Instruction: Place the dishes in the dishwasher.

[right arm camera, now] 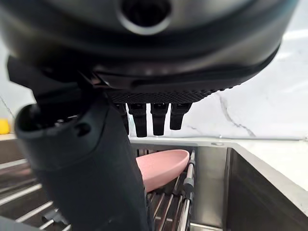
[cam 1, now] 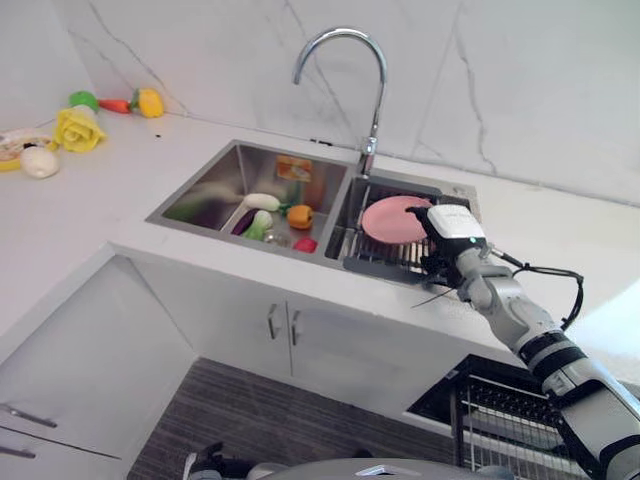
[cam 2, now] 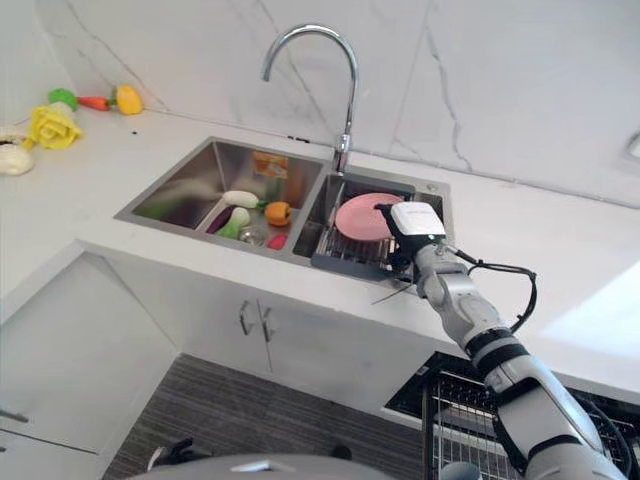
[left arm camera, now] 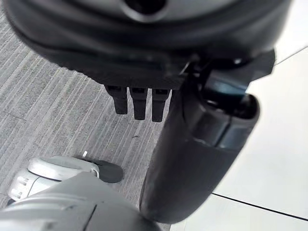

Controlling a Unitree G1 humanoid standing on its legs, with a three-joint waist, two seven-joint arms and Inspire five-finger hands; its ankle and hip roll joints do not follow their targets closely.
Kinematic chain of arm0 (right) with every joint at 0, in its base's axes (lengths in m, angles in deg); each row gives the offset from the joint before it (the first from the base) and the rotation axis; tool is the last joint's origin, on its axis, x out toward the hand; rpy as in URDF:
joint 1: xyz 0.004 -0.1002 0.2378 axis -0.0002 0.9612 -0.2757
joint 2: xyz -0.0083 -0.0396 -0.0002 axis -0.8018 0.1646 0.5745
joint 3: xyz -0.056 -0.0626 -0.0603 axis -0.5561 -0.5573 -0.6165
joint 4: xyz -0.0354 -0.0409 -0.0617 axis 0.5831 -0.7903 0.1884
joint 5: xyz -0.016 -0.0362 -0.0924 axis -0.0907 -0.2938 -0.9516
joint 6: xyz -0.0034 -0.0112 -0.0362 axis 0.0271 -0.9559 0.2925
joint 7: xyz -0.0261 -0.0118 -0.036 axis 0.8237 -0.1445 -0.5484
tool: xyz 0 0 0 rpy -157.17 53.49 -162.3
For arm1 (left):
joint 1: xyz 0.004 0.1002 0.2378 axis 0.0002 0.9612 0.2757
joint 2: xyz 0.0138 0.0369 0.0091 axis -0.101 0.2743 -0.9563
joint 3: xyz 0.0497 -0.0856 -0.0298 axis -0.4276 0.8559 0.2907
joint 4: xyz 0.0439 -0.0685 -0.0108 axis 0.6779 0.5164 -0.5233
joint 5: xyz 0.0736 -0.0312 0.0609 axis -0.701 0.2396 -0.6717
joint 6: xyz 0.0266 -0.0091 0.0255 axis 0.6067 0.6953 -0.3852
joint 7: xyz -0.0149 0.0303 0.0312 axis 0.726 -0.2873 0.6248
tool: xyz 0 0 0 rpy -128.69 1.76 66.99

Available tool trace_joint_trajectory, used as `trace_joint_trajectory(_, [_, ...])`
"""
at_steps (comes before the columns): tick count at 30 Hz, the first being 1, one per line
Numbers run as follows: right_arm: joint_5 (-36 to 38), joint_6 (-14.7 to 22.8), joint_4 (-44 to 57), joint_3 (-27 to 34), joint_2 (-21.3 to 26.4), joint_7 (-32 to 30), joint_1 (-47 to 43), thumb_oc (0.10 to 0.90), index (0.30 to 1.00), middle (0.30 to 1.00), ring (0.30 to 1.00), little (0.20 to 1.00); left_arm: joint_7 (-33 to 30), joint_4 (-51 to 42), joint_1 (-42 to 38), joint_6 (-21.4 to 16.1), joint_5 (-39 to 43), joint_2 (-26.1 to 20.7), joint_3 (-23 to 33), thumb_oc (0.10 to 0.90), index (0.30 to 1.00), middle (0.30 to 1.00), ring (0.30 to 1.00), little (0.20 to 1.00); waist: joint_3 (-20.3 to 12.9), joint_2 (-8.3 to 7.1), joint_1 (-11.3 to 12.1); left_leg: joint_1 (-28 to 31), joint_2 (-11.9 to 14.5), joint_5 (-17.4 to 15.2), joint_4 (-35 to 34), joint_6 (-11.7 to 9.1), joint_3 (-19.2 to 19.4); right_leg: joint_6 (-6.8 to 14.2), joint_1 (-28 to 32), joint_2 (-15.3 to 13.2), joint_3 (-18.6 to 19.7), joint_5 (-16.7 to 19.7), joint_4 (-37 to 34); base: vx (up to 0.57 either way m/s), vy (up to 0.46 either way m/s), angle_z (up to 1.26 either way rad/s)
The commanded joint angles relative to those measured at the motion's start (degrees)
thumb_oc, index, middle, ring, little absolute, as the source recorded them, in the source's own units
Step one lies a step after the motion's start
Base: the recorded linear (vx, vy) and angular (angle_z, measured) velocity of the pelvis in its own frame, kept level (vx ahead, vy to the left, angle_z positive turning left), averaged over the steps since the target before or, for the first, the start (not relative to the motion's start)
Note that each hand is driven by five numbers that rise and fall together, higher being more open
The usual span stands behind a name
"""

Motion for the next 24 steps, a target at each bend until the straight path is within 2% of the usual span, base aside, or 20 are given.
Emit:
trace_joint_trajectory(1, [-0.5, -0.1, -3.3, -2.2, -0.9, -7.7, -12.0, 0.800, 0.900, 0.900, 0.900, 0.900, -1.1, 3.4, -3.2, -2.8, 1.9, -1.0, -4.4, 0.800, 0.900, 0.900, 0.900, 0.900, -1.8, -2.41, 0.9, -4.1, 0.9, 3.8, 0.0, -5.0, -2.0, 7.9, 9.0, -5.9, 0.1, -9.1, 0.7, 0.00, -0.015, 0.11])
trace_joint_trajectory(6, [-0.7, 1.4, -8.3, -3.7, -1.4, -12.1, -12.4, 0.800, 0.900, 0.900, 0.900, 0.900, -1.6, 3.5, -2.4, -3.5, 3.0, -0.9, -4.1, 0.800, 0.900, 0.900, 0.900, 0.900, -1.5, -2.20, 2.0, -4.9, 0.6, 4.3, 0.0, -5.3, -3.5, 7.8, 9.2, -5.9, -1.4, -9.4, 0.7, 0.00, -0.011, 0.19])
trace_joint_trajectory(7, [-2.2, 1.1, -10.8, -4.6, -1.0, -16.5, -13.7, 0.800, 0.900, 0.900, 0.900, 0.900, -2.1, 3.5, -1.7, -4.0, 4.2, -1.1, -3.7, 0.800, 0.900, 0.900, 0.900, 0.900, -1.2, -2.06, 2.8, -5.5, 0.7, 4.7, 0.0, -5.6, -4.5, 7.8, 9.2, -5.8, -2.5, -9.5, 0.7, -0.01, -0.016, 0.12])
trace_joint_trajectory(10, [-2.2, 1.1, -10.9, -4.7, -1.1, -16.6, -13.8, 0.800, 0.900, 0.900, 0.900, 0.900, -2.1, 3.5, -1.7, -4.0, 4.2, -1.1, -3.7, 0.800, 0.900, 0.900, 0.900, 0.900, -1.2, -2.06, 2.8, -5.5, 0.7, 4.7, 0.0, -5.6, -4.5, 7.8, 9.2, -5.8, -2.5, -9.5, 0.7, 0.00, -0.007, 0.26])
trace_joint_trajectory(12, [-4.4, -0.3, -16.2, -5.7, -1.8, -23.7, -15.2, 0.800, 0.900, 0.900, 0.900, 0.900, -2.5, 4.5, -0.7, -4.4, 4.3, -1.4, -3.5, 0.800, 0.900, 0.900, 0.900, 0.900, -1.0, -1.89, 4.0, -6.3, 0.8, 5.2, 0.0, -5.9, -5.4, 7.7, 9.1, -5.7, -3.6, -9.7, 0.7, 0.00, -0.016, 0.12])
trace_joint_trajectory(15, [-4.7, -0.6, -17.6, -5.9, -2.0, -25.7, -15.6, 0.800, 0.900, 0.900, 0.900, 0.900, -2.7, 4.6, -0.6, -4.6, 4.5, -1.5, -3.5, 0.800, 0.900, 0.900, 0.900, 0.900, -0.9, -1.83, 4.2, -6.5, 0.7, 5.4, 0.0, -6.0, -5.8, 7.6, 9.1, -5.6, -3.9, -9.8, 0.7, 0.00, -0.010, 0.11])
trace_joint_trajectory(17, [-3.3, -0.2, -21.9, -5.3, -2.7, -31.9, -15.7, 0.800, 0.900, 0.900, 0.900, 0.900, -2.1, 5.1, -0.3, -4.8, 6.3, -1.8, -2.4, 0.800, 0.900, 0.900, 0.900, 0.900, -0.9, -1.46, 5.3, -7.5, 0.7, 6.1, 0.0, -6.4, -7.1, 7.4, 9.2, -5.5, -5.3, -10.2, 0.7, 0.00, -0.016, 0.26])
trace_joint_trajectory(18, [-3.3, -0.2, -21.9, -5.3, -2.7, -31.9, -15.7, 0.800, 0.900, 0.900, 0.900, 0.900, -2.1, 5.1, -0.3, -4.8, 6.3, -1.8, -2.4, 0.800, 0.900, 0.900, 0.900, 0.900, -0.9, -1.46, 5.3, -7.5, 0.7, 6.1, 0.0, -6.4, -7.1, 7.4, 9.2, -5.5, -5.3, -10.2, 0.7, 0.00, -0.015, 0.23])
trace_joint_trajectory(20, [-2.6, -0.5, -24.6, -5.7, -3.1, -34.1, -16.1, 0.504, 0.455, 0.455, 0.455, 0.455, -2.4, 4.9, -0.2, -5.1, 7.9, -2.1, -1.7, 0.800, 0.900, 0.900, 0.900, 0.900, -0.9, -1.32, 5.9, -8.1, 0.7, 6.5, 0.0, -6.7, -7.9, 7.3, 9.2, -5.6, -6.3, -10.4, 0.7, 0.00, -0.013, 0.27])
trace_joint_trajectory(21, [-2.6, -0.5, -24.6, -5.7, -3.1, -34.1, -16.1, 0.504, 0.455, 0.455, 0.455, 0.455, -2.4, 4.9, -0.2, -5.1, 7.9, -2.1, -1.7, 0.800, 0.900, 0.900, 0.900, 0.900, -0.9, -1.32, 5.9, -8.1, 0.7, 6.5, 0.0, -6.7, -7.9, 7.3, 9.2, -5.6, -6.3, -10.4, 0.7, -0.01, -0.016, 0.22])
trace_joint_trajectory(22, [-2.5, -0.9, -27.2, -6.4, -3.5, -35.5, -16.8, 0.400, 0.300, 0.300, 0.300, 0.300, -2.3, 4.8, -0.3, -5.2, 7.9, -1.9, -2.2, 0.800, 0.900, 0.900, 0.900, 0.900, -0.9, -1.09, 6.2, -8.5, 0.6, 6.8, 0.0, -6.9, -8.6, 7.2, 9.3, -5.6, -6.9, -10.4, 0.7, -0.02, -0.010, 0.14])
trace_joint_trajectory(24, [-2.2, -1.6, -29.1, -7.1, -3.9, -36.0, -17.4, 0.400, 0.300, 0.300, 0.300, 0.300, -2.6, 4.5, -0.6, -5.5, 8.2, -1.5, -2.9, 0.800, 0.900, 0.900, 0.900, 0.900, -0.9, -0.89, 6.4, -8.8, 0.6, 7.1, 0.0, -7.1, -8.9, 7.2, 9.4, -5.6, -7.4, -10.5, 0.7, -0.02, -0.013, 0.15])
